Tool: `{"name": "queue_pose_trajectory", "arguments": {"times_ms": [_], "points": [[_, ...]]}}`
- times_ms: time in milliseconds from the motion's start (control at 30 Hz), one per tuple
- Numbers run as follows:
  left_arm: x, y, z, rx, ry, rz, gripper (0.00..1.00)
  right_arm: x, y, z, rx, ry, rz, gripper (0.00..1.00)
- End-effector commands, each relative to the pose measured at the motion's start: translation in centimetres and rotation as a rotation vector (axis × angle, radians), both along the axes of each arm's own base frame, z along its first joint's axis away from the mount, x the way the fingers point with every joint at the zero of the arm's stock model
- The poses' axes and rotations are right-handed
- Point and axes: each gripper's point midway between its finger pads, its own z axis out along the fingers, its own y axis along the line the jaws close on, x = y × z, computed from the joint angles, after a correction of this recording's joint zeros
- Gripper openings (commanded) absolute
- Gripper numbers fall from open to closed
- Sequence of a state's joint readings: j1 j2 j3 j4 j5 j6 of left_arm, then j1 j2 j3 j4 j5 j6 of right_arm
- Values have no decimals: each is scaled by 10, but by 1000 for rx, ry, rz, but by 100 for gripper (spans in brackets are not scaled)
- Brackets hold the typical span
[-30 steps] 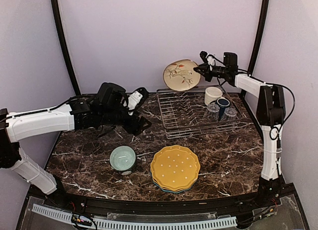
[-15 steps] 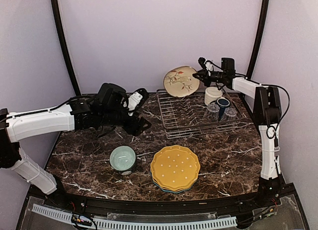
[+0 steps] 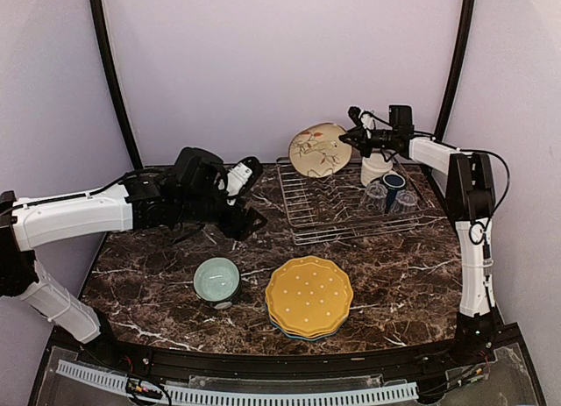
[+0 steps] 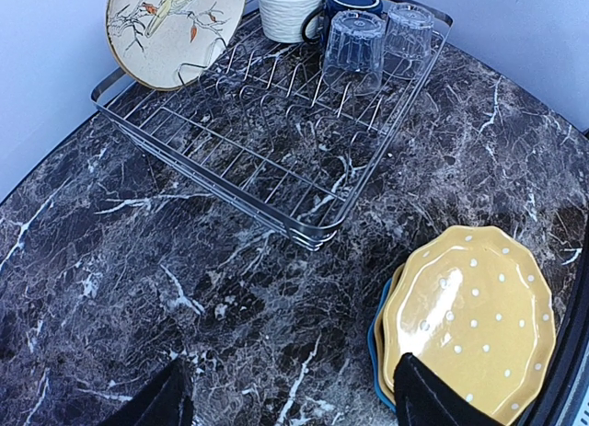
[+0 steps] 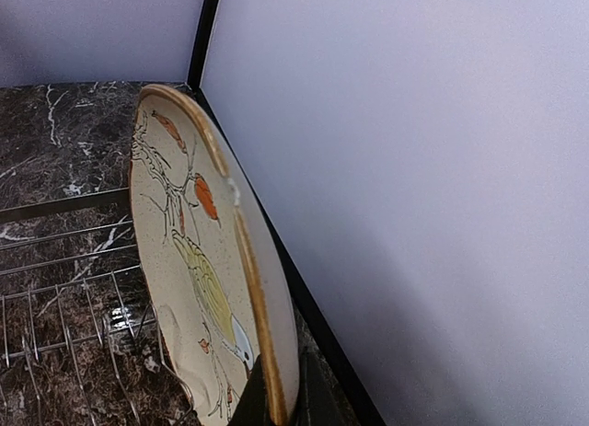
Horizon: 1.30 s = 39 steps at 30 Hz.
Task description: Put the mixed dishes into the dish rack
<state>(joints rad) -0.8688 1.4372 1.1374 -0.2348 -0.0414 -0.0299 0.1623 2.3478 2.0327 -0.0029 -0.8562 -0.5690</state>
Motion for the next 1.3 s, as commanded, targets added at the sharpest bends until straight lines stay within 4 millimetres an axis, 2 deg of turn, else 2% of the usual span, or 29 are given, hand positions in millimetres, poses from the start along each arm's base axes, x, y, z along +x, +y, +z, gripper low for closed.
{"name": "queue_pose_trajectory", "arguments": {"times_ms": [0, 267, 700, 933, 1067, 1267], "points": [[-5, 6, -9, 21, 22, 6, 74, 3, -2, 16, 4, -79, 8, 0], [-5, 7, -10, 22, 21, 10, 74, 5, 5, -7, -52, -63, -24, 1], [-5, 7, -11, 23, 27, 9, 74, -1, 3, -10, -51, -122, -52, 7], [-5, 7, -11, 24, 26, 11, 74, -11, 3, -13, -43, -128, -42, 18], [-6, 8, -13, 28, 28, 10, 74, -10, 2, -16, -45, -115, -49, 25], [-6, 8, -15, 30, 31, 11, 74, -4, 5, -9, -18, -81, -69, 37]]}}
